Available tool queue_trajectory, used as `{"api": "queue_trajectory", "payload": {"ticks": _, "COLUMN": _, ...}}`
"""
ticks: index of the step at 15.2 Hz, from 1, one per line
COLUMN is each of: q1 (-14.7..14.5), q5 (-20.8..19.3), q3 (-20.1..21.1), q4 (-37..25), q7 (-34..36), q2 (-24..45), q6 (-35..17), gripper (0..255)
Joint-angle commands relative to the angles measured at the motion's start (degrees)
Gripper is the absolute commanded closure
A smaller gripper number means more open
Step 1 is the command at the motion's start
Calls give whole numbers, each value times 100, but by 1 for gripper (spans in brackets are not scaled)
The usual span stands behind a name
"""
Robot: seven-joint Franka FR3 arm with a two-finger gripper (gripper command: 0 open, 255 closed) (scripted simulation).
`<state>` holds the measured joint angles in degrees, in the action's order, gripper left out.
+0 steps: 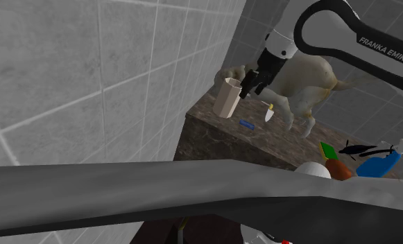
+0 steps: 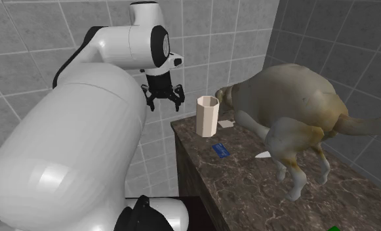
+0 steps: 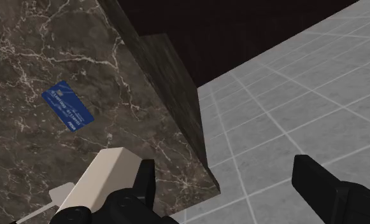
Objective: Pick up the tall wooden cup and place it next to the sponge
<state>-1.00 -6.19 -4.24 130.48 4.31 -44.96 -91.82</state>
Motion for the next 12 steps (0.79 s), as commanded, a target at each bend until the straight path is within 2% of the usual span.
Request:
{"api": "queue_trajectory", "payload": {"ticks": 1, "q1": 0, "q5": 0, "q3": 0, "q4": 0, "q7": 0, "q2": 0, "q6": 0, "gripper": 0}}
{"api": "queue_trajectory", "payload": {"ticks": 7, "q1": 82, "q5": -91, "q3": -487, "q4": -536, "q7": -328, "q2": 1161, "q6": -591, "gripper": 0}}
{"api": "queue_trajectory", "payload": {"ticks": 12, "q1": 119, "q5": -15, "q3": -879, "q4": -1173, "q7": -641, "q2": 2194, "q6": -949, "gripper": 0}}
